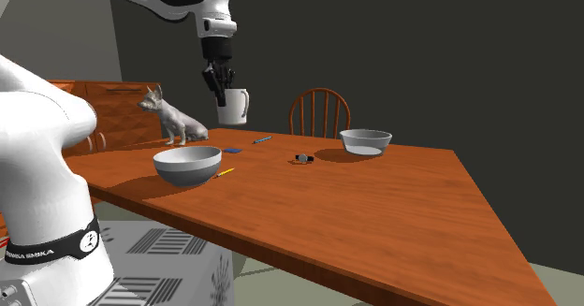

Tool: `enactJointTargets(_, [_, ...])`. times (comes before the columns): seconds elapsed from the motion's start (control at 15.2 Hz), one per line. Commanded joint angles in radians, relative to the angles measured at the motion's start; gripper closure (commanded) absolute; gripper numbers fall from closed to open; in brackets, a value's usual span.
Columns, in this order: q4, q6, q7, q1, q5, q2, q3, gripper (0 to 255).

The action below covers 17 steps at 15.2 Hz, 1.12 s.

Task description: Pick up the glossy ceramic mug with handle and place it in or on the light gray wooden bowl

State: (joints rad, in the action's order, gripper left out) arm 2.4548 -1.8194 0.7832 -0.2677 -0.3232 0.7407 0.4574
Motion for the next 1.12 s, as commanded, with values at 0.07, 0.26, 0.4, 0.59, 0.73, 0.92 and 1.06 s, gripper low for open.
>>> enactJointTargets(0.07, [0.060, 0.064, 0.017, -0.048, -0.026, 0.124, -0.015, 255])
enactJointTargets(0.26, [0.110, 0.137, 0.045, -0.100, -0.048, 0.245, -0.023, 255])
enactJointTargets(0.4, [0.136, 0.190, 0.069, -0.135, -0.062, 0.324, -0.027, 255])
enactJointTargets(0.59, [0.178, 0.200, 0.084, -0.161, -0.079, 0.376, -0.019, 255])
enactJointTargets(0.73, [0.206, 0.178, 0.082, -0.167, -0.089, 0.382, -0.009, 255])
enactJointTargets(0.92, [0.247, 0.145, 0.081, -0.175, -0.105, 0.389, 0.008, 255])
enactJointTargets(1.06, [0.274, 0.122, 0.079, -0.181, -0.117, 0.393, 0.019, 255])
